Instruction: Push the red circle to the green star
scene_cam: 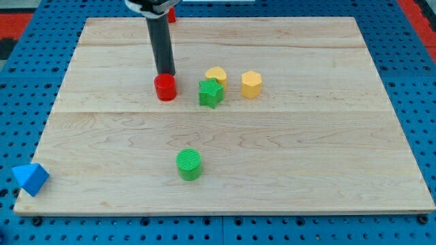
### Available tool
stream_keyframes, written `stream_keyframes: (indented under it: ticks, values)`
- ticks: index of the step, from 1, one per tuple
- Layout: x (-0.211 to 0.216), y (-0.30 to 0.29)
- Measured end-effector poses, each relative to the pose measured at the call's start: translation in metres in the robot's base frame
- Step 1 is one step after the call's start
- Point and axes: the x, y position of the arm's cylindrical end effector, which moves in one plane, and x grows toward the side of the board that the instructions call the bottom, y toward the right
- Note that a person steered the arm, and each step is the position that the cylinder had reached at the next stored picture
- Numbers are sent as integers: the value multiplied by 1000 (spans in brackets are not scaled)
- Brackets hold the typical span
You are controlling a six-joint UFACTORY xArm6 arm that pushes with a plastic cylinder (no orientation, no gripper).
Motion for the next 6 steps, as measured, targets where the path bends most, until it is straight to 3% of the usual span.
stream_keyframes:
  ticks: [2, 3, 4, 5, 6]
  values:
    - [75, -93]
    - [80, -33]
    - [56, 2]
    - [98, 12]
    - [144, 116]
